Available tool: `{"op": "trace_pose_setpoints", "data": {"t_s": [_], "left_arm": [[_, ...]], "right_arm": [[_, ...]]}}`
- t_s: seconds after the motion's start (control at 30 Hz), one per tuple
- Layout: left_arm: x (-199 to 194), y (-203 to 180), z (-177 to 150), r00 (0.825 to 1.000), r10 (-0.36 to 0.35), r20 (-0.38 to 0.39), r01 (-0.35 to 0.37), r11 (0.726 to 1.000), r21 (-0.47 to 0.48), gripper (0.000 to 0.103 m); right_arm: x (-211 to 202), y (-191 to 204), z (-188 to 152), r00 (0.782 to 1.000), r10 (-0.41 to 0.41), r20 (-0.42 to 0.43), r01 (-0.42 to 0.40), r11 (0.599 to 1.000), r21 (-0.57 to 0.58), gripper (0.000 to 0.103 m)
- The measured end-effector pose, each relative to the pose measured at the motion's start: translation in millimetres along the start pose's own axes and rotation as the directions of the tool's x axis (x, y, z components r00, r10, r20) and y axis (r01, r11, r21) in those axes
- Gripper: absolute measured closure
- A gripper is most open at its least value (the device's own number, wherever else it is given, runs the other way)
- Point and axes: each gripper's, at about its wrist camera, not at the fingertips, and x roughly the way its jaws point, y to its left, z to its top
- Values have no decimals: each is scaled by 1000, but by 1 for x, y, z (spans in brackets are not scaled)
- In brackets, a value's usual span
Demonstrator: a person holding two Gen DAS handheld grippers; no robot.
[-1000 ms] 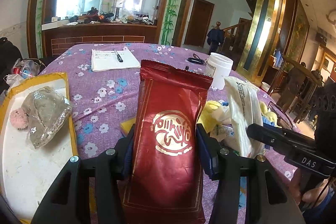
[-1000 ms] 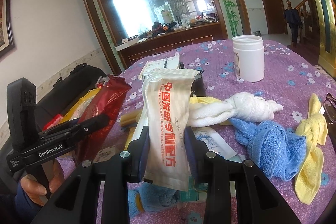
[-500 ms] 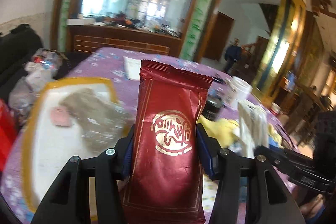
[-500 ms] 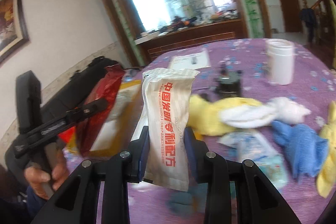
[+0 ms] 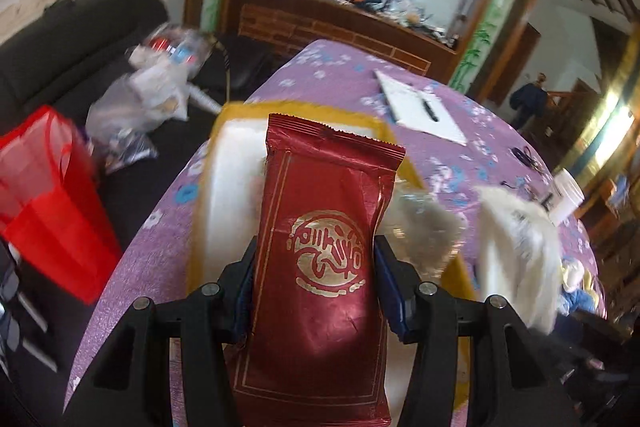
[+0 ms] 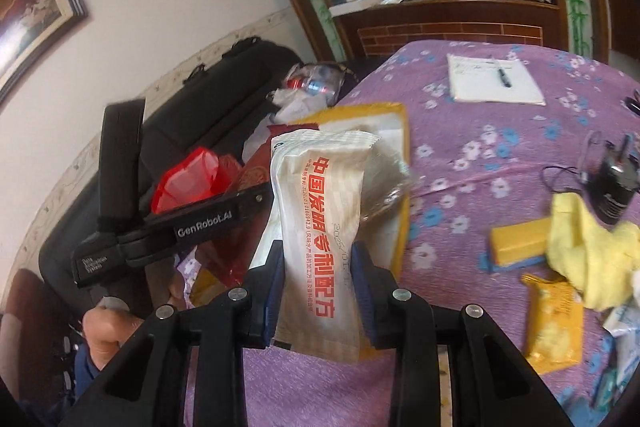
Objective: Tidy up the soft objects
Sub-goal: 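Carry the red packet and the white packet toward the foam box with both tools, then lower both packets into the box and open both tools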
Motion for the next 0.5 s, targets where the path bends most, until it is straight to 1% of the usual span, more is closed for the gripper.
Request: {"op": "trace_pose_setpoints", "data": {"t_s": [0.07,0.13,0.27,0.37,0.43,0.5], "left_arm": [[5,6,-5,1000,19,-20,-20,1000,-23,51],[5,7,-11,999,35,-21,-35,999,-34,51],[7,5,-20,998,65,-19,-66,997,-41,51],[8,-2,-24,994,112,-7,-112,994,-17,51],[10,-3,-26,994,112,-13,-112,994,-17,51],[13,-4,-29,995,101,-25,-102,994,-24,51]], "right_arm": [[12,5,-2,1000,-13,-26,12,1000,-25,67],[24,5,-7,999,-3,-52,1,1000,-26,67],[49,-2,-18,996,-28,-89,25,999,-37,67],[52,-7,-17,997,-14,-82,10,999,-43,67],[53,-9,-17,996,-3,-84,0,999,-40,66],[53,-7,-19,997,-10,-76,5,998,-64,66]]}}
